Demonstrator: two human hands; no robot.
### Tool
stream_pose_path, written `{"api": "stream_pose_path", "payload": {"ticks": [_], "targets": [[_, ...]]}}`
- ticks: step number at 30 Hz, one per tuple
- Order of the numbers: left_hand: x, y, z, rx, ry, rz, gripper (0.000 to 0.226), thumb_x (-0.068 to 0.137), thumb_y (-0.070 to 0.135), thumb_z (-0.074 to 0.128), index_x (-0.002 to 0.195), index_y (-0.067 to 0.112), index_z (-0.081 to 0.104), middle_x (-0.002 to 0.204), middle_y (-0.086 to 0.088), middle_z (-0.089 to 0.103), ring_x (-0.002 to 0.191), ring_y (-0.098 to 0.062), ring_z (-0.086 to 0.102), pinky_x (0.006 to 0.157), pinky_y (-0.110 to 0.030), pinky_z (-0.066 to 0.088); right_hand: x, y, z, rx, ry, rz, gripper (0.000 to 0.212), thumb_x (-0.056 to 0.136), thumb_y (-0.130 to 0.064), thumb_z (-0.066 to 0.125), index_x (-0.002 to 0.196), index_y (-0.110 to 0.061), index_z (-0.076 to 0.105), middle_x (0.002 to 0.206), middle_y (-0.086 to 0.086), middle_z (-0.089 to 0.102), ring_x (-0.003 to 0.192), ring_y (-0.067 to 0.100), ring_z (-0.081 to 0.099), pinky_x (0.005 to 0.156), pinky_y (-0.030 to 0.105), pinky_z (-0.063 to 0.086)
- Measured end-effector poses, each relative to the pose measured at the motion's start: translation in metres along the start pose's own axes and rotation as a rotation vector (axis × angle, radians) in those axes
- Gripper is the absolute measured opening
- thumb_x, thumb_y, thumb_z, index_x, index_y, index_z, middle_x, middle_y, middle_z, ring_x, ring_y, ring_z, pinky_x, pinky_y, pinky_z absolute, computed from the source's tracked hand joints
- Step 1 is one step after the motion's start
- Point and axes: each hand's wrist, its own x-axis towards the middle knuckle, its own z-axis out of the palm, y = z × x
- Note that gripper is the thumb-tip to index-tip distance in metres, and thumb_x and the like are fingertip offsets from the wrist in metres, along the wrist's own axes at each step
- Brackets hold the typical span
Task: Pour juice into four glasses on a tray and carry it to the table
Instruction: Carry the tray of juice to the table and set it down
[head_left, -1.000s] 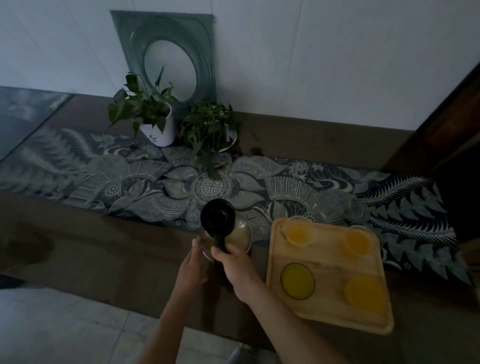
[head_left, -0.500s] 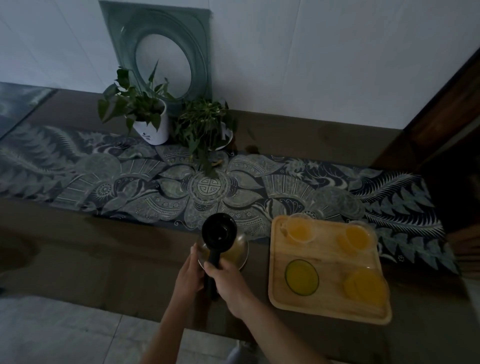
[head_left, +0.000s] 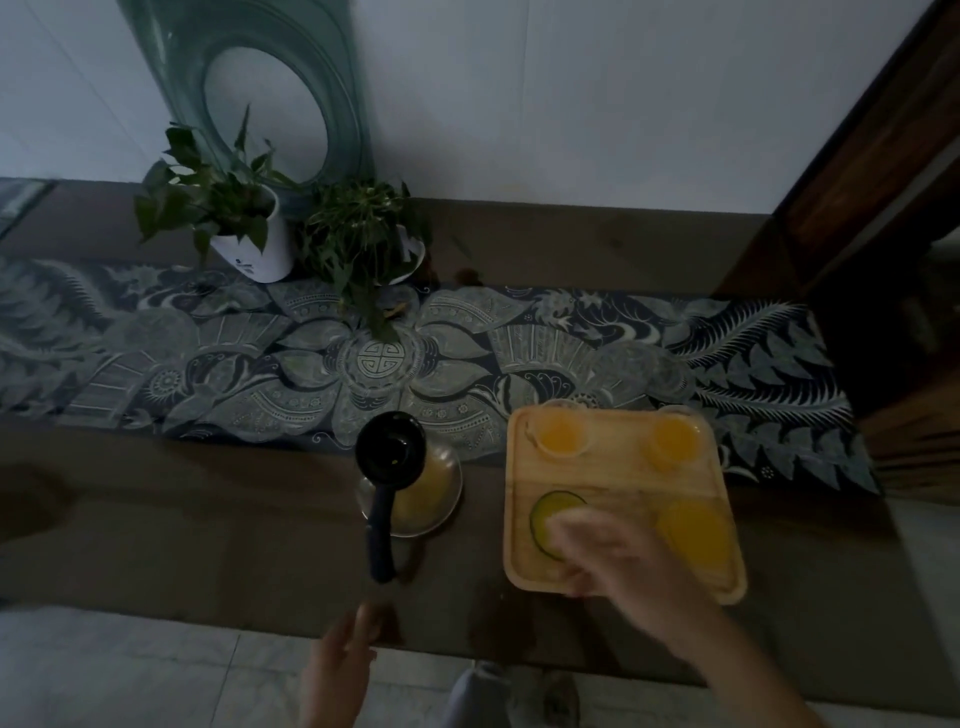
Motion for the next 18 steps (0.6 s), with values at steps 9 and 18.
{"api": "stream_pose_path", "payload": {"ticks": [9, 18], "targets": [[-0.024, 0.002, 0.083, 0.009, -0.141, 0.08, 0.002, 0.091, 0.023, 0.074, 0.092, 0.023, 0.075, 0.075, -0.003, 0.078, 0.077, -0.025, 0.074, 0.072, -0.04, 0.058, -0.005, 0.121, -0.19, 0.224, 0.862, 0.172, 0.012, 0.102, -0.023, 0.058, 0.099, -0.02, 0.07, 0.11, 0.019, 0.071, 0.095, 0.028, 0.07, 0.08, 0.039, 0.059], [0.007, 0.071, 0.167, 0.198, -0.156, 0.345, 0.045, 0.094, 0.043, 0.063, 0.131, 0.019, 0.062, 0.114, 0.003, 0.069, 0.103, -0.016, 0.065, 0.089, -0.037, 0.051, 0.073, 0.186, -0.181, -0.265, 0.561, 0.3, 0.037, 0.098, -0.044, 0.062, 0.125, -0.019, 0.064, 0.119, 0.0, 0.067, 0.109, 0.023, 0.063, 0.088, 0.039, 0.051]]}}
